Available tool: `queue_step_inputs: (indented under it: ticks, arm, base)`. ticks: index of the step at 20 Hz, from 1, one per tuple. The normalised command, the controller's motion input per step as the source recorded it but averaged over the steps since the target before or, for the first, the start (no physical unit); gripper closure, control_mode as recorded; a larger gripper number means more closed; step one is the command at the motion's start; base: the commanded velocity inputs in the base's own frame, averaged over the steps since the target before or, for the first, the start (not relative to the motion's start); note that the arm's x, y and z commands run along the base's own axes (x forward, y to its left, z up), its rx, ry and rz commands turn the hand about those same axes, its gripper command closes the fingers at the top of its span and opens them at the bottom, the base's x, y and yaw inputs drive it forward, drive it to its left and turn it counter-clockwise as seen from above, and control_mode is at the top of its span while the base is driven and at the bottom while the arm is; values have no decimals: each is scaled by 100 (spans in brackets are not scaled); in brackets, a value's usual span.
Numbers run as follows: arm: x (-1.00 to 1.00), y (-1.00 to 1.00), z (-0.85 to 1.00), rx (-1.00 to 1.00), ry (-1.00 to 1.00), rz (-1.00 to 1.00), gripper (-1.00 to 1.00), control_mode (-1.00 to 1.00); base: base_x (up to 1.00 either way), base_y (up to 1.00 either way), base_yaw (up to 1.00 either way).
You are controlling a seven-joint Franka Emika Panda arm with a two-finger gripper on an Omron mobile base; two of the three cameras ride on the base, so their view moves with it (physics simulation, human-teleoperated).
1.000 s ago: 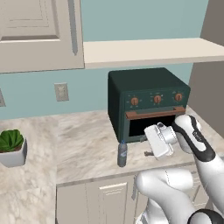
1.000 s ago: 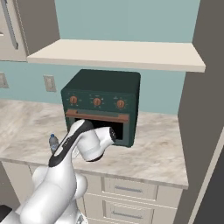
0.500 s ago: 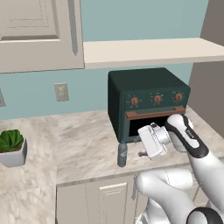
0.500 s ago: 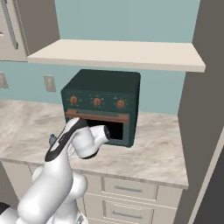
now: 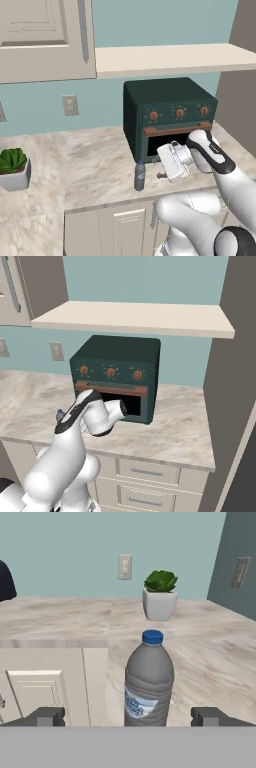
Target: Take the bottled waters from the counter and place them in the freezer to freeze. Close the freezer door after placing the bottles.
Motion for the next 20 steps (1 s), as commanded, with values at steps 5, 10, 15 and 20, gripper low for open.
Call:
queue_step_inputs:
  ticks: [5, 10, 15, 20]
  arm:
    - [28, 0, -5, 0, 0, -1, -100, -100]
    - [2, 0, -17, 0, 0, 0, -100, -100]
    - [0, 6, -14, 1, 0, 0, -100, -100]
    - [0, 26, -6, 0, 1, 0, -100, -100]
  base:
    - [0, 0, 0]
    - [0, 0, 0]
    - [0, 0, 0]
    - [0, 0, 0]
